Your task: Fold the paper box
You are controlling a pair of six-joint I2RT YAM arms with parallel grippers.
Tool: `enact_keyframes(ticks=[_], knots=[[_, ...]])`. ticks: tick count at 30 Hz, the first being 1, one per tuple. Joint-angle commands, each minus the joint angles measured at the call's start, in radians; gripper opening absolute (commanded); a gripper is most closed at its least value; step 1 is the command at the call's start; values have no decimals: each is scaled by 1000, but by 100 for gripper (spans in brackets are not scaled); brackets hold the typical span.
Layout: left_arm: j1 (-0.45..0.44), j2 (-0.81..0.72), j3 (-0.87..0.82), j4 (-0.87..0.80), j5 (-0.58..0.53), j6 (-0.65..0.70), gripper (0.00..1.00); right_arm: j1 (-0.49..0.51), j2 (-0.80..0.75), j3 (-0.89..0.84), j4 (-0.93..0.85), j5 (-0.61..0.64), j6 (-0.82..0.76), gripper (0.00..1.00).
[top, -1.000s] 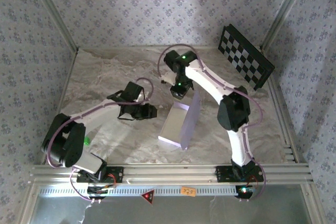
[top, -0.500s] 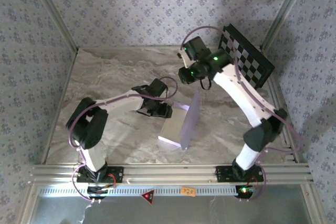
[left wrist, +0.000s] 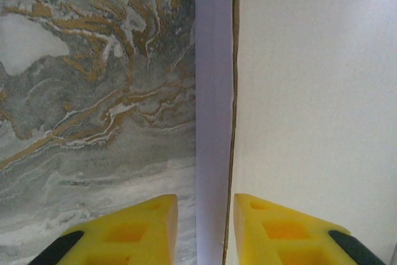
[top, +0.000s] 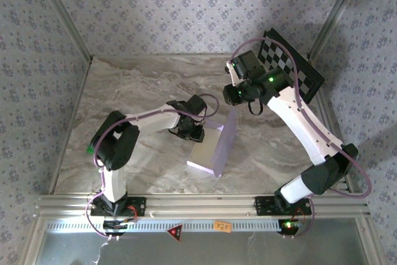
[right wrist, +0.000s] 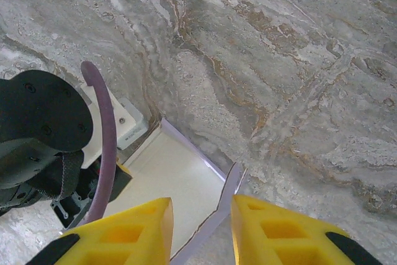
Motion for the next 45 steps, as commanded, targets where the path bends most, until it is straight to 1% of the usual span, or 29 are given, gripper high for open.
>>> enact_keyframes(ticks=[1,7,15,20,24,25,30,35,36,37,38,39,41,43,45], knots=[[-11,14,47,-72,-22,12,28,-6,-32,-11,16,20,9,31],[-16,11,60,-80,-20,15,22,-8,-39,-21,19,21,1,31],[-17,19,62,-79,-26,10,10,-9,-52,-24,22,22,15,30],[-16,-2,54,-76,-79,-30,0,-9,-70,-18,7,42,62,29],[-17,-11,46,-86,-135,-108,0,-11,-74,-7,-20,50,102,30],[-17,-13,41,-86,-146,-128,0,-8,-74,-6,-24,69,114,31],[-18,-33,8,-79,-192,-221,0,27,-66,-12,-64,62,151,35],[-18,-52,-11,-78,-225,-287,0,104,-43,-23,-82,83,202,48],[-17,-51,-13,-78,-224,-297,0,126,-33,-22,-86,89,212,50],[-18,-52,-15,-74,-224,-304,3,143,-23,-23,-91,97,223,52],[-17,-55,-17,-69,-219,-312,7,156,-14,-22,-94,109,234,53],[-19,-60,-23,-60,-214,-319,12,169,-4,-25,-102,129,245,53],[-17,-78,-38,-47,-206,-331,21,184,9,-34,-99,145,261,53],[-16,-100,-48,-14,-204,-337,28,196,19,-42,-87,142,271,53],[-13,-123,-47,-14,-207,-333,33,212,37,-37,-82,141,278,54]])
